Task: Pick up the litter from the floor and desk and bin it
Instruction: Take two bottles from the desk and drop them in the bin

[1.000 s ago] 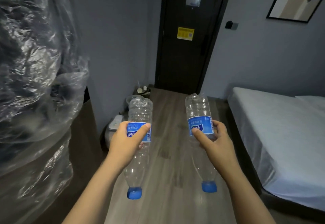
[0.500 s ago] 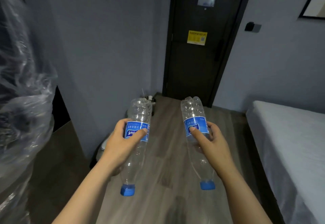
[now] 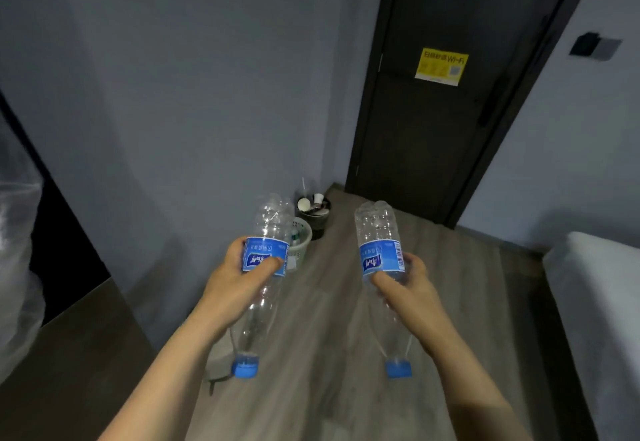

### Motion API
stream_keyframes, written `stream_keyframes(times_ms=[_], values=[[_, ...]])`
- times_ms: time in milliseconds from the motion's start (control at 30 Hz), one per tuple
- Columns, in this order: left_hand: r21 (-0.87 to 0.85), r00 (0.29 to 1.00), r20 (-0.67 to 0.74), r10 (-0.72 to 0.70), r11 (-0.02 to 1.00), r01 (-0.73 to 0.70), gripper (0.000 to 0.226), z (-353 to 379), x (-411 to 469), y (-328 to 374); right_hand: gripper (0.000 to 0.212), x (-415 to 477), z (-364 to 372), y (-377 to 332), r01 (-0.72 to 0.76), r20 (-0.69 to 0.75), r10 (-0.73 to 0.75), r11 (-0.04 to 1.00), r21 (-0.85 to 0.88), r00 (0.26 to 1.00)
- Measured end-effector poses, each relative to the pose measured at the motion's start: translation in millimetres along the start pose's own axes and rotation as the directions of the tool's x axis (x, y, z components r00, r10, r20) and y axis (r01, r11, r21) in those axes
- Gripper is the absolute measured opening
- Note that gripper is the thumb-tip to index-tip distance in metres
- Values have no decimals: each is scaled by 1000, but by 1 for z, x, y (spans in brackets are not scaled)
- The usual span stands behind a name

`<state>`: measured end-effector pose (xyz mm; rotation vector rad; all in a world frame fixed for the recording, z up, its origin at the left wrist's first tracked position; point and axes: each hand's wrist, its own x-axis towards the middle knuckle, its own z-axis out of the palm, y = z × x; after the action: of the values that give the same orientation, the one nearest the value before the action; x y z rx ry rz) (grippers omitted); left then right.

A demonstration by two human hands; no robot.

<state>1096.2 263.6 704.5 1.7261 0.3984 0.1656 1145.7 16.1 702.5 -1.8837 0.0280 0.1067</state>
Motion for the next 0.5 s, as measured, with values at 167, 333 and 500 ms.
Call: stream_keyframes(times_ms=[167,333,500], values=[[-38,996,-81,-28,999,25,66,-8,108,13,63,95,33,-17,-60,-25,60,998,-2,998],[-118,989,-93,-113,988,101,57,-2,192,4,55,176,57,-19,-130,-11,130,991,39,991],[-106,971,-167,-171,982,155,44,11,278,-7,46,263,73,-18,-139,92,134,989,51,987]])
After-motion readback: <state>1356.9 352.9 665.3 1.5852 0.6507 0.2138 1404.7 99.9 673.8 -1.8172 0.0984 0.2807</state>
